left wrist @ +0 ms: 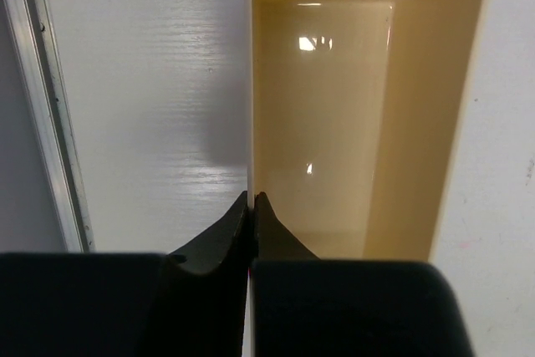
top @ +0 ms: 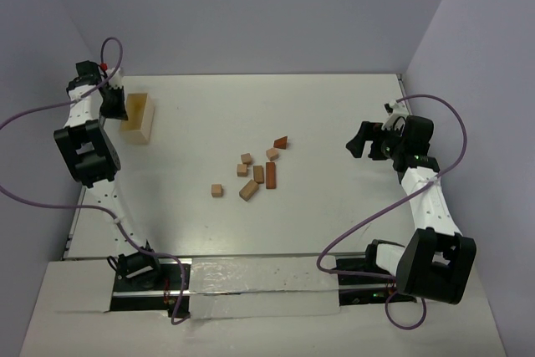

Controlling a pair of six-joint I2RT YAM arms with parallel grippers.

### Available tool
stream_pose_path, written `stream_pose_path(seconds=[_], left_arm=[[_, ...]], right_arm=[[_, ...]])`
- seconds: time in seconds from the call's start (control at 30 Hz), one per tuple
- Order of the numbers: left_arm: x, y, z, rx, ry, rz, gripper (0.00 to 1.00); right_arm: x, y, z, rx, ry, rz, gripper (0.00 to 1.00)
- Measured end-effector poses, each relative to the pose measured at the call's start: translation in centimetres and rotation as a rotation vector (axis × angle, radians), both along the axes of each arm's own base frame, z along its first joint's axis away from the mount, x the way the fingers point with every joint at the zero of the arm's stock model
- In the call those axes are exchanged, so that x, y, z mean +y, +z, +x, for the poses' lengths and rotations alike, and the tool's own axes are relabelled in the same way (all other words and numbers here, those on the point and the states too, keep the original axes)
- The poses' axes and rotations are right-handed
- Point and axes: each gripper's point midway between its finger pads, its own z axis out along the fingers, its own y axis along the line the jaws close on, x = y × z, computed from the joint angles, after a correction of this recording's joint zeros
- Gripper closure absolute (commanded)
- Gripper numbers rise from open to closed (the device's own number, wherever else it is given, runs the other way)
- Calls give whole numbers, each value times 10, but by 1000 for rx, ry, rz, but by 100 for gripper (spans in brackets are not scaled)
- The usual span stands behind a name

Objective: Build the wood block tower

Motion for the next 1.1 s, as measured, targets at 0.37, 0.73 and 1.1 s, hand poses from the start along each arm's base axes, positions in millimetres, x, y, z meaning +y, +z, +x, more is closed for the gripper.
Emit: stream_pose_path(seconds=[0.37,0.73,1.1], left_arm=[[0,-2,0,4,1,-3,22],[-12,94,23,-172,-30,-48,9],[-181,316,-105,-599,-472,8,18]], right_arm=[[1,1,0,-1,8,2,0],[3,2,-1,1,17,9,0],[5,3,-2,1,26,17,0]])
